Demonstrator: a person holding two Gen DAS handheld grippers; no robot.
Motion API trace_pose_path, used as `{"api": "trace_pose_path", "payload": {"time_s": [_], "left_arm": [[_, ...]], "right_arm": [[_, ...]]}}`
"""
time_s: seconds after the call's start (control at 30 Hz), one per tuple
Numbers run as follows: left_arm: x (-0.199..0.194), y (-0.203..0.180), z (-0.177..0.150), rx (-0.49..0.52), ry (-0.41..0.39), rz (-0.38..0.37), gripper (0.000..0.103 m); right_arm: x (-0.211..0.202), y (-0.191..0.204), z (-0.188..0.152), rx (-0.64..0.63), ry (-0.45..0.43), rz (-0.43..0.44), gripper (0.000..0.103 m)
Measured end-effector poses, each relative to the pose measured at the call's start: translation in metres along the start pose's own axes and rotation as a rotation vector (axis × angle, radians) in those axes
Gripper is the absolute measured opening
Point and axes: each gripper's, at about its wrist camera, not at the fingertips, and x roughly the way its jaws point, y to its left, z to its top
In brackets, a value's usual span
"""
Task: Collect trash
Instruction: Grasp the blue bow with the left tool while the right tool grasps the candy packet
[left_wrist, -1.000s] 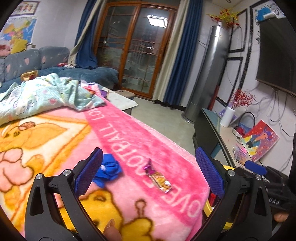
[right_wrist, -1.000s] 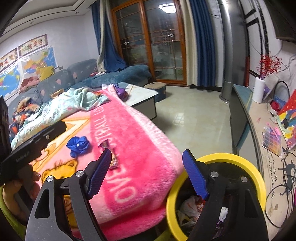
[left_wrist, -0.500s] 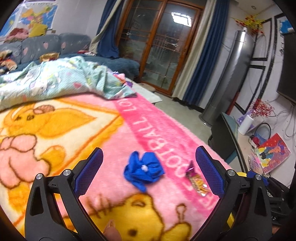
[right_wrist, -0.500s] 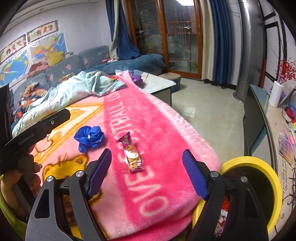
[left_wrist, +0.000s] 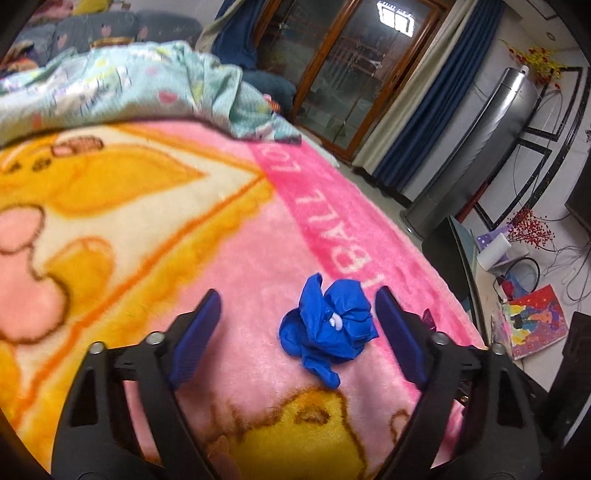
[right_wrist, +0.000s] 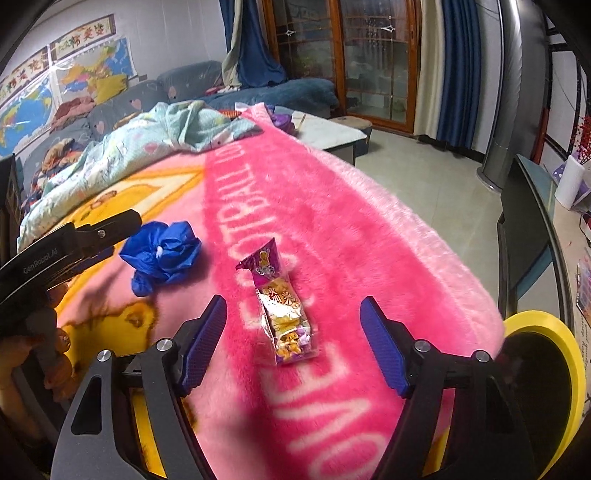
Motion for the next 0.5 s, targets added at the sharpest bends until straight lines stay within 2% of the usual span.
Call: {"api": "trace_pose_path", "payload": {"time_s": [0.1, 0.23, 0.3, 0.37, 0.5], "left_arm": [[0.007, 0.001, -0.002, -0.014, 0.037, -0.018, 0.057], [0.014, 0.001, -0.005, -0.016, 0.072, -0.032, 0.048], [0.015, 0.000, -0.005, -0.012, 0.077, -0.035, 0.039], [0.016, -0.002, -0.006, -0.006, 0.083, -0.045, 0.030], [0.016, -0.005, -0.007, 0.003, 0.086, -0.057, 0.024]], "right_arm": [[0.010, 0.000, 0.000, 0.001, 0.017, 0.002, 0.063], [0.019, 0.000, -0.005, 0.003, 0.032, -0.008, 0.045], [0.018, 0.001, -0.008, -0.015, 0.024, -0.020, 0.035], [0.016, -0.001, -0.010, -0.013, 0.021, -0.015, 0.034], [0.012, -0.004, -0.013, -0.005, 0.014, -0.017, 0.023]]}}
